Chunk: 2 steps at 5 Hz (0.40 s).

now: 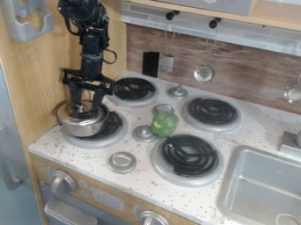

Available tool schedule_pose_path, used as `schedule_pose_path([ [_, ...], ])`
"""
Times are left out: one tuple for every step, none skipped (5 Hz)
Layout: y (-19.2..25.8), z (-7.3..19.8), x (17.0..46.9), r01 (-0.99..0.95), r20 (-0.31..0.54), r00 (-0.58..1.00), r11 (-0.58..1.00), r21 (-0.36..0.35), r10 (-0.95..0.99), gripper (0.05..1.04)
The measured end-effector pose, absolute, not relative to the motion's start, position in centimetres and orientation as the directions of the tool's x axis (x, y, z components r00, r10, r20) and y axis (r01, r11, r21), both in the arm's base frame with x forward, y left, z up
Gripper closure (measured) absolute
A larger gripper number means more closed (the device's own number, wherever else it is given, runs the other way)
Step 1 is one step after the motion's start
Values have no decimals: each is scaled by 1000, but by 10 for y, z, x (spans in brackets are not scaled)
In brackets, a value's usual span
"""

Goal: Picked up lid and placed it over the cooking pot

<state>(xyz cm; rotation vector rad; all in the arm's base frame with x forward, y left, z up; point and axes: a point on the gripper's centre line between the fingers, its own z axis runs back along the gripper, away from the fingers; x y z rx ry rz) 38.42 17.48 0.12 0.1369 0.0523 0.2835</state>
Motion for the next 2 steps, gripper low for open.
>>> schedule_pose_path([
  [164,8,384,-242,-10,969,962,124,245,54],
  [153,29,388,-170,65,984,980,107,164,79],
])
